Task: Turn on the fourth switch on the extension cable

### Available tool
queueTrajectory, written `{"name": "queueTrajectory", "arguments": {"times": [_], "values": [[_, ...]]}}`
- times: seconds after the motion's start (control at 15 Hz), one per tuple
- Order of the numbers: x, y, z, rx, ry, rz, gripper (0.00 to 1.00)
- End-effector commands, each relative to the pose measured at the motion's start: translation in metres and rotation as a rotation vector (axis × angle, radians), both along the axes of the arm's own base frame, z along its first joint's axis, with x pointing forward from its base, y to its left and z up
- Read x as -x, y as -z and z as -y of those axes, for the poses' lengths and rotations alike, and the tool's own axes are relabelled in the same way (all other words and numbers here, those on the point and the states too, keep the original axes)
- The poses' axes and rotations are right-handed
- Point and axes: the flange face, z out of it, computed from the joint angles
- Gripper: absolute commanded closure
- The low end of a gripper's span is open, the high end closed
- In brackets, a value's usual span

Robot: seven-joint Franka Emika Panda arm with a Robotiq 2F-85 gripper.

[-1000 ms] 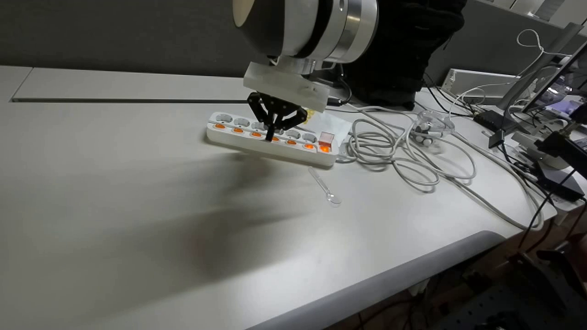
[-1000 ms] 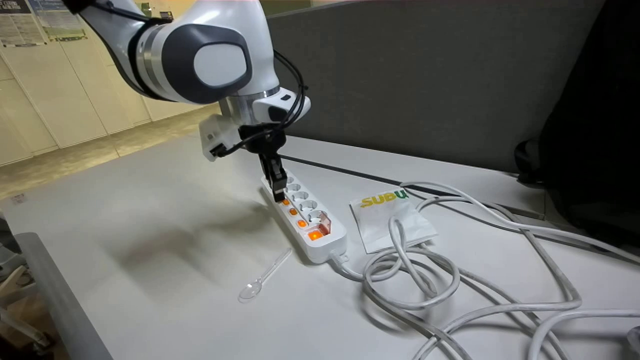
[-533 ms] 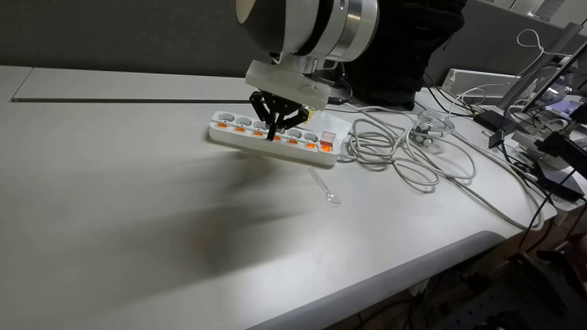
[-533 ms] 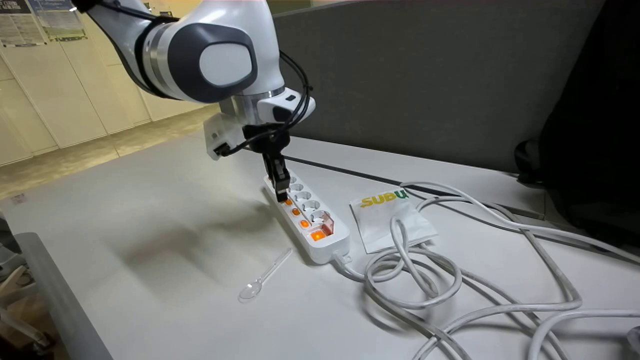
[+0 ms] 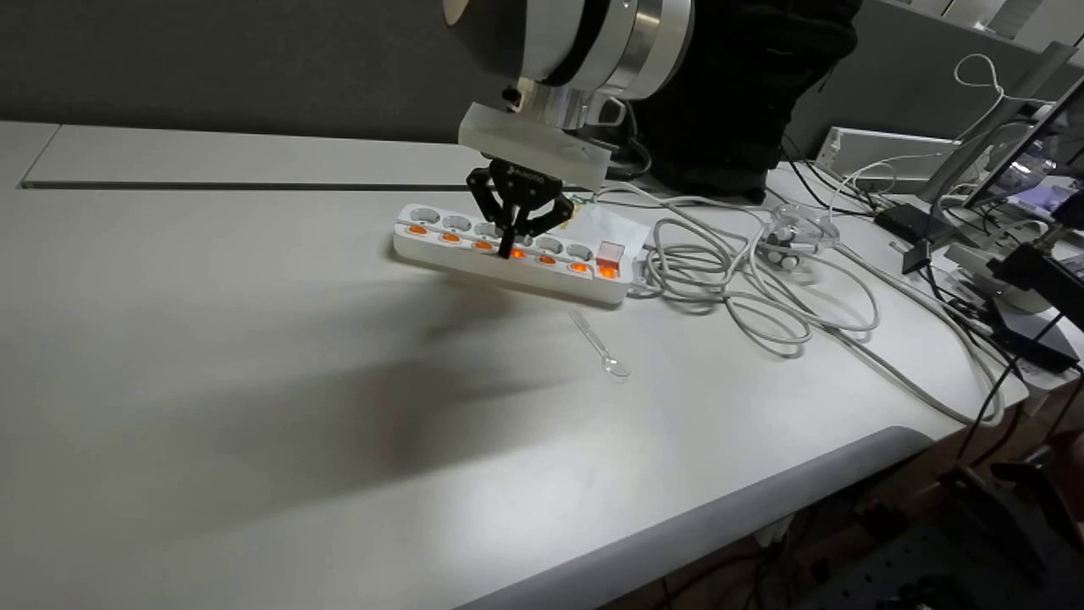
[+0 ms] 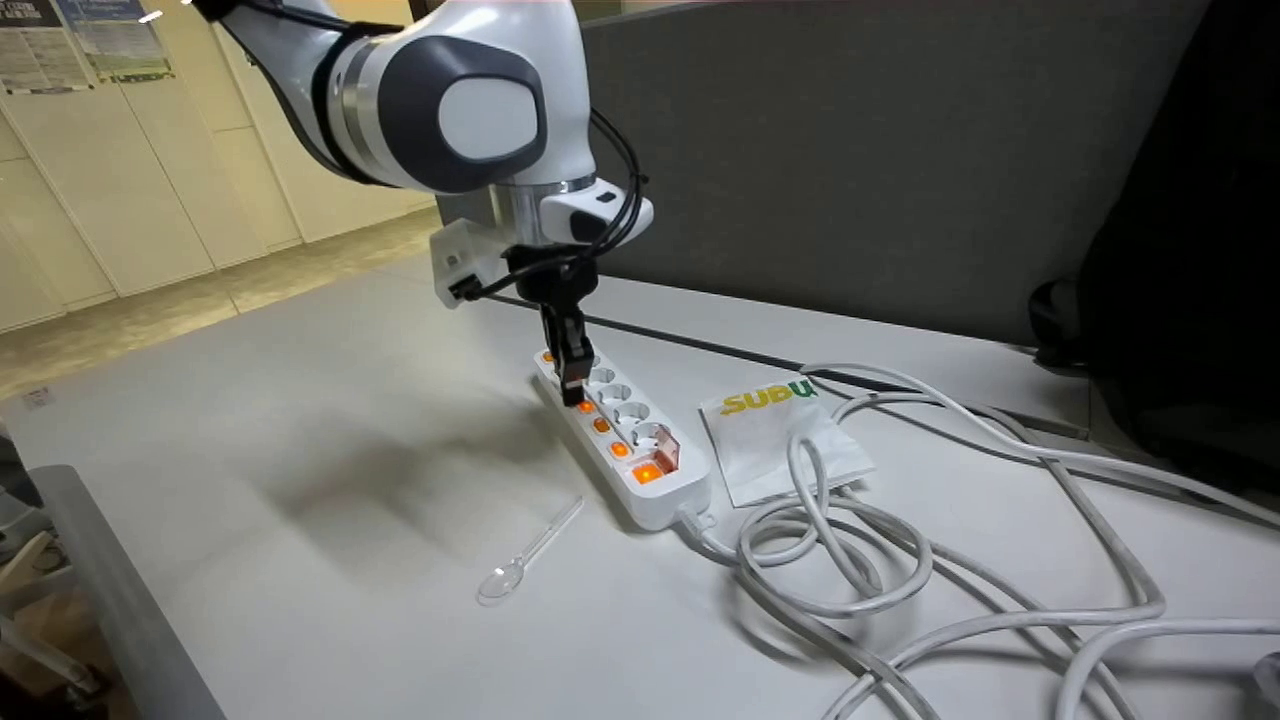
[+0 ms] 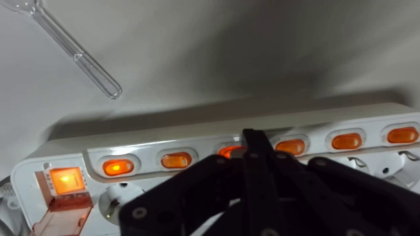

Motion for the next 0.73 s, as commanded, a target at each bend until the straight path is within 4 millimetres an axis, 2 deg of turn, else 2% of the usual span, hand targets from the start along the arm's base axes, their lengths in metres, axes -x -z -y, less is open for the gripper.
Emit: {"name": "queueTrajectory", "arguments": {"times": [0.0,0.67], "values": [[0.001,0.005,-0.009,0.008,-0.006,-0.001,1.0],[0.047,-0.071,-0.044,0.016,-0.074,0.137,1.0]]}}
